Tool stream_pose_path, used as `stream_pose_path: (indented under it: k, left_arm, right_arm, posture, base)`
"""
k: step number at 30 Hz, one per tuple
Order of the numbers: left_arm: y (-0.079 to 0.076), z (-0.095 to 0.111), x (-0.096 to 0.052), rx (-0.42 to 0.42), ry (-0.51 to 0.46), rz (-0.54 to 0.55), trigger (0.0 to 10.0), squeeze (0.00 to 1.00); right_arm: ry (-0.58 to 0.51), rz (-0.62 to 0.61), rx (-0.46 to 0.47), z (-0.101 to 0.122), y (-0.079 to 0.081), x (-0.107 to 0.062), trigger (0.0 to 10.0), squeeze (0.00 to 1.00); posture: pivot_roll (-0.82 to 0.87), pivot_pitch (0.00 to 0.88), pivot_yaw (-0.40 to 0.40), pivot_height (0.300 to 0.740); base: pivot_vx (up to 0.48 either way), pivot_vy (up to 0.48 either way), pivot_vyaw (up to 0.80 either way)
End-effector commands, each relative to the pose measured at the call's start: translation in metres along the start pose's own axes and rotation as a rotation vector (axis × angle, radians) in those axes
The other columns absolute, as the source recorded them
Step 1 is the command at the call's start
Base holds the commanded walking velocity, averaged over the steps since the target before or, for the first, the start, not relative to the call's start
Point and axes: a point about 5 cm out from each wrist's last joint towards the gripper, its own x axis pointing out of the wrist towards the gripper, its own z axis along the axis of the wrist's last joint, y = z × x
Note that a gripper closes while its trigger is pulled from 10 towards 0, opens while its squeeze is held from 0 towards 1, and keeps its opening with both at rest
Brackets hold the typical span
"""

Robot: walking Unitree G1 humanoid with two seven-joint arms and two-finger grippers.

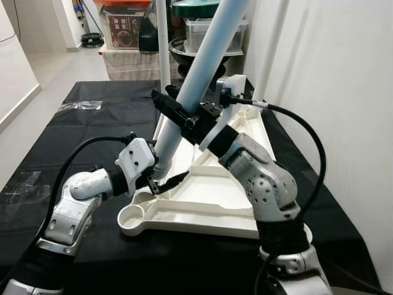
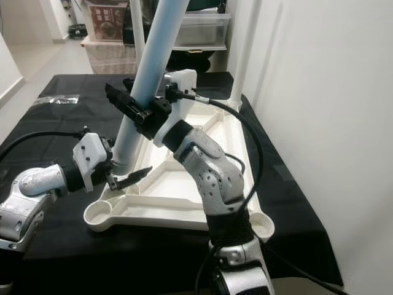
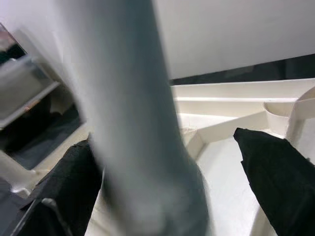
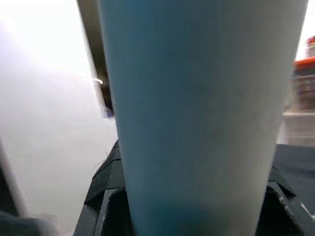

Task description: Building children table

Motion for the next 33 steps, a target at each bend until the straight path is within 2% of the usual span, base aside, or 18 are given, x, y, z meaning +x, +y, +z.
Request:
stream_pose_path:
  k: [1, 6, 7, 9, 10, 12, 14, 16, 18, 19, 20, 21, 22, 25, 27, 30, 32, 33]
  left_arm:
    - [0.012, 0.012, -0.005, 0.086, -0.029, 0.125, 10.0, 0.00]
    - [0.022, 0.019, -0.011, 0.111, -0.066, 0.248, 10.0, 0.00]
    - [0.031, 0.022, -0.018, 0.093, -0.096, 0.391, 10.0, 0.00]
    - [0.031, 0.022, -0.018, 0.093, -0.096, 0.391, 10.0, 0.00]
    - [0.033, 0.022, -0.021, 0.078, -0.102, 0.437, 10.0, 0.00]
    - [0.025, 0.014, -0.023, 0.043, -0.073, 0.456, 10.0, 0.00]
    - [-0.001, -0.001, -0.024, -0.047, -0.032, 0.446, 10.0, 0.00]
    - [-0.001, -0.001, -0.024, -0.047, -0.032, 0.446, 10.0, 0.00]
    - [-0.026, -0.010, -0.021, -0.157, -0.020, 0.459, 10.0, 0.00]
    - [-0.026, -0.010, -0.021, -0.157, -0.020, 0.459, 10.0, 0.00]
    - [-0.034, -0.012, -0.020, -0.196, -0.014, 0.467, 10.0, 0.00]
    - [-0.034, -0.012, -0.020, -0.196, -0.014, 0.467, 10.0, 0.00]
    - [-0.041, -0.015, -0.019, -0.241, -0.010, 0.479, 10.0, 0.00]
    - [-0.055, -0.023, -0.018, -0.294, 0.024, 0.486, 10.0, 0.00]
    - [-0.055, -0.023, -0.018, -0.294, 0.024, 0.486, 10.0, 0.00]
    - [-0.059, -0.029, -0.020, -0.321, 0.041, 0.507, 10.0, 0.00]
    - [-0.059, -0.029, -0.020, -0.321, 0.041, 0.507, 10.0, 0.00]
    - [-0.060, -0.031, -0.020, -0.317, 0.049, 0.509, 10.0, 0.00]
  right_arm:
    - [-0.007, -0.168, -0.159, 0.016, -0.035, -0.008, 0.0, 0.00]
    - [0.020, -0.258, -0.249, 0.022, -0.052, -0.013, 0.0, 0.00]
    - [0.080, -0.449, -0.338, 0.025, -0.077, -0.022, 0.0, 0.00]
    - [0.080, -0.449, -0.338, 0.025, -0.077, -0.022, 0.0, 0.00]
    - [0.103, -0.530, -0.362, 0.027, -0.086, -0.025, 0.0, 0.00]
    - [0.137, -0.612, -0.422, 0.027, -0.095, -0.031, 0.0, 0.00]
    - [0.178, -0.681, -0.461, 0.024, -0.102, -0.038, 0.0, 0.00]
    - [0.178, -0.681, -0.461, 0.024, -0.102, -0.038, 0.0, 0.00]
    - [0.172, -0.681, -0.436, 0.021, -0.104, -0.042, 0.0, 0.00]
    - [0.172, -0.681, -0.436, 0.021, -0.104, -0.042, 0.0, 0.00]
    - [0.159, -0.669, -0.423, 0.021, -0.104, -0.043, 3.1, 0.00]
    - [0.159, -0.669, -0.423, 0.021, -0.104, -0.043, 3.1, 0.00]
    - [0.147, -0.650, -0.408, 0.023, -0.105, -0.045, 10.0, 0.00]
    - [0.131, -0.588, -0.389, 0.034, -0.110, -0.060, 10.0, 0.00]
    - [0.131, -0.588, -0.389, 0.034, -0.110, -0.060, 10.0, 0.00]
    - [0.149, -0.586, -0.421, 0.051, -0.127, -0.094, 10.0, 0.00]
    - [0.149, -0.586, -0.421, 0.051, -0.127, -0.094, 10.0, 0.00]
    - [0.172, -0.607, -0.451, 0.053, -0.133, -0.105, 10.0, 0.00]
  posture:
    - [0.03, 0.000, -0.052, 0.740]
    - [0.03, 0.000, -0.054, 0.740]
    - [0.03, 0.000, -0.055, 0.740]
    - [0.03, 0.000, -0.055, 0.740]
    - [0.03, 0.000, -0.055, 0.740]
    - [0.03, 0.000, -0.055, 0.740]
    - [0.04, 0.000, -0.060, 0.740]
    - [0.04, 0.000, -0.060, 0.740]
    - [0.04, 0.000, -0.060, 0.740]
    - [0.04, 0.000, -0.060, 0.740]
    - [0.04, 0.000, -0.061, 0.740]
    - [0.04, 0.000, -0.061, 0.740]
    - [0.04, 0.000, -0.061, 0.740]
    - [0.03, 0.000, -0.058, 0.740]
    - [0.03, 0.000, -0.058, 0.740]
    - [0.01, 0.000, -0.054, 0.740]
    - [0.01, 0.000, -0.054, 0.740]
    - [0.01, 0.000, -0.051, 0.740]
  base:
    - [0.000, 0.000, 0.00]
    - [0.000, 0.000, 0.00]
    - [0.000, 0.000, 0.00]
    - [0.000, 0.000, 0.00]
    - [0.000, 0.000, 0.00]
    - [0.000, 0.000, 0.00]
    - [0.000, 0.000, 0.00]
    - [0.000, 0.000, 0.00]
    - [0.000, 0.000, 0.00]
    - [0.000, 0.000, 0.00]
    - [0.000, 0.000, 0.00]
    - [0.000, 0.000, 0.00]
    - [0.000, 0.000, 0.00]
    - [0.000, 0.000, 0.00]
    - [0.000, 0.000, 0.00]
    - [0.000, 0.000, 0.00]
    - [0.000, 0.000, 0.00]
    - [0.000, 0.000, 0.00]
